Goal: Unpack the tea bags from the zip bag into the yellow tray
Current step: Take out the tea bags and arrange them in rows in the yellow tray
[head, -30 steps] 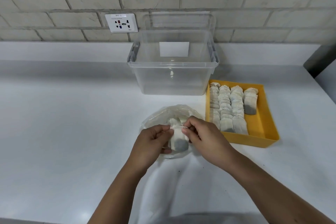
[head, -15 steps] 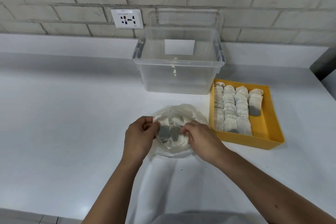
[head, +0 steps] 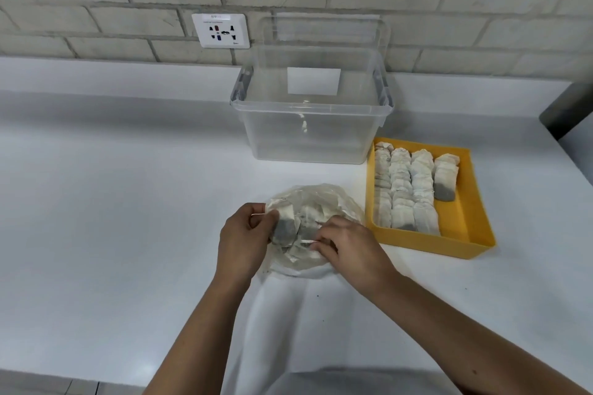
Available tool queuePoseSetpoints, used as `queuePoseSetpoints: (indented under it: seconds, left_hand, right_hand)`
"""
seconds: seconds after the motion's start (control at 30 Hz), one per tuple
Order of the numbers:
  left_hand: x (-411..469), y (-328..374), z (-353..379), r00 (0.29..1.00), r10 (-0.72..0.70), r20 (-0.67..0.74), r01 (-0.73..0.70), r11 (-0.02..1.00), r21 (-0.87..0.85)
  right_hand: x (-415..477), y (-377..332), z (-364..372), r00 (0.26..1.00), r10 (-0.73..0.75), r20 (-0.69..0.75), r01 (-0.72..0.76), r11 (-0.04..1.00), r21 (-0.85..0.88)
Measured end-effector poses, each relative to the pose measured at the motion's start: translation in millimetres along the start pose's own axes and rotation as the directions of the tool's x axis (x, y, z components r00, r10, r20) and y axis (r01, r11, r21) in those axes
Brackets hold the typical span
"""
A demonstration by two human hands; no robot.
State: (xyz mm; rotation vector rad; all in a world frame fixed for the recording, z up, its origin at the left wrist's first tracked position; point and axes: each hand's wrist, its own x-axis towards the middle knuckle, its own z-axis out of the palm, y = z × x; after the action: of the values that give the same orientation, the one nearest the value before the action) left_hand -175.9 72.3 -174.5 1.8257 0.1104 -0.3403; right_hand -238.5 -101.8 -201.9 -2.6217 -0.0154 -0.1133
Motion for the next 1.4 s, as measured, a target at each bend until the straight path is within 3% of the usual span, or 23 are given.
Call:
queuePoseSetpoints:
  seconds: [0.23,0.4,0.57,0.77,1.0,1.13,1.4]
  left_hand:
    - [-3.8,31.0,26.6,0.98,0.191,0.059,-0.194,0.98,0.034]
    - [1.1,63.9,93.2,0.934,0.265,0.24,-0.272,0.962,-0.006]
    - [11.9,81.4,158.2,0.894,0.233,0.382,-0.239,0.97,-0.033]
    - [18.7,83.5,194.7,0.891,0.2,0.409,-0.225,0.974,0.015]
    - [26.5,74.5,198.5,0.906,0.216,0.363,-0.251,0.967,0.052]
    - [32.8,70.8,195.5,0.907,0.201,0.37,-0.248,0.965,0.082]
    - [27.3,62.5,194.4,0.906,0.165,0.391,-0.151,0.986,-0.067]
  right_hand:
    - [-30.8,23.7,-94.1,0.952,0.002,-0.307,-0.021,0.998,-0.059]
    - [-61.5,97.1,-135.5,0.887,0.221,-0.405,-0.296,0.946,-0.134]
    - [-68.2,142.4,-145.9,0.876,0.396,-0.275,-0.46,0.858,-0.228]
    - [-37.0,160.8,-148.6,0.883,0.468,-0.034,-0.455,0.837,-0.304]
    - [-9.9,175.1,-138.7,0.857,0.468,-0.215,-0.514,0.795,-0.321]
    - [-3.2,183.1,-135.6,0.842,0.48,-0.248,-0.54,0.746,-0.391]
    - [1.1,179.4,-145.6,0.847,0.455,-0.275,-0.53,0.768,-0.359]
